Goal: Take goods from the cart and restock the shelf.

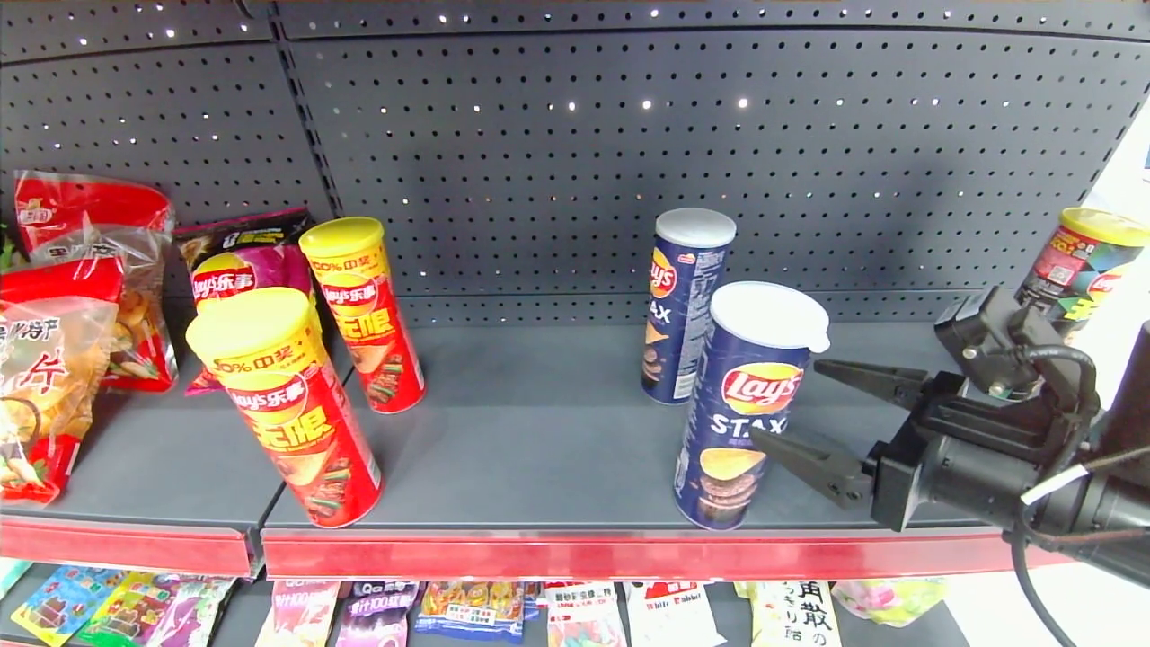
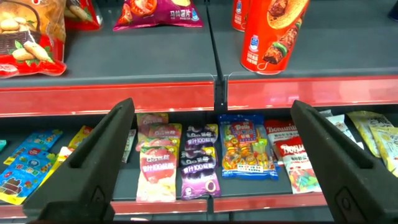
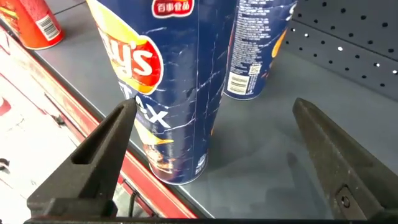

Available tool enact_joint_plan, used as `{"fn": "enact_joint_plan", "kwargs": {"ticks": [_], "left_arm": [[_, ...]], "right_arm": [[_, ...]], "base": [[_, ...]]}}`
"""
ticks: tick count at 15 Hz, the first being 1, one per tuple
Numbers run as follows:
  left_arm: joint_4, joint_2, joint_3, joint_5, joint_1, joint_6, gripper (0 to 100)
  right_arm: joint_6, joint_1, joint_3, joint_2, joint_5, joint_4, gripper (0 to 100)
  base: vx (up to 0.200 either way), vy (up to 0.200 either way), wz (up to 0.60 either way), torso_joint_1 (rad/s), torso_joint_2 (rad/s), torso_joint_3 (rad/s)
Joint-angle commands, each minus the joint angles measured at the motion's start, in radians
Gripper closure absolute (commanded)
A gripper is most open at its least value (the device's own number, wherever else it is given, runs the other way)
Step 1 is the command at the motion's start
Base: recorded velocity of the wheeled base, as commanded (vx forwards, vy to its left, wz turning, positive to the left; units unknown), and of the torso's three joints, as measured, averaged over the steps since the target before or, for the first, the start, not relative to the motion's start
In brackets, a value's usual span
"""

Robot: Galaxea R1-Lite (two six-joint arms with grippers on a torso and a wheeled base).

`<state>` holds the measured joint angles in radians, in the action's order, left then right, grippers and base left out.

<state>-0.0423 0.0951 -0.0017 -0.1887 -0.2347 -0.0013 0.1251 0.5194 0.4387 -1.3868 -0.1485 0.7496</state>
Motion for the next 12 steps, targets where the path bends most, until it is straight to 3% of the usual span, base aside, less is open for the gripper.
{"fn": "enact_joint_plan", "kwargs": {"ticks": [1,12], "left_arm": [[-0.001,0.002,0.0,-0.001,0.0,0.0,0],[0.001,0.002,0.0,0.0,0.0,0.006,0]], "right_arm": [[0.001,0.002,0.002,-0.003,0.0,0.001,0],[0.016,-0.015,-0.218,0.147,0.012,-0.001,0]], "base": [[0.0,0.0,0.0,0.0,0.0,0.0],[0.0,0.0,0.0,0.0,0.0,0.0]]}}
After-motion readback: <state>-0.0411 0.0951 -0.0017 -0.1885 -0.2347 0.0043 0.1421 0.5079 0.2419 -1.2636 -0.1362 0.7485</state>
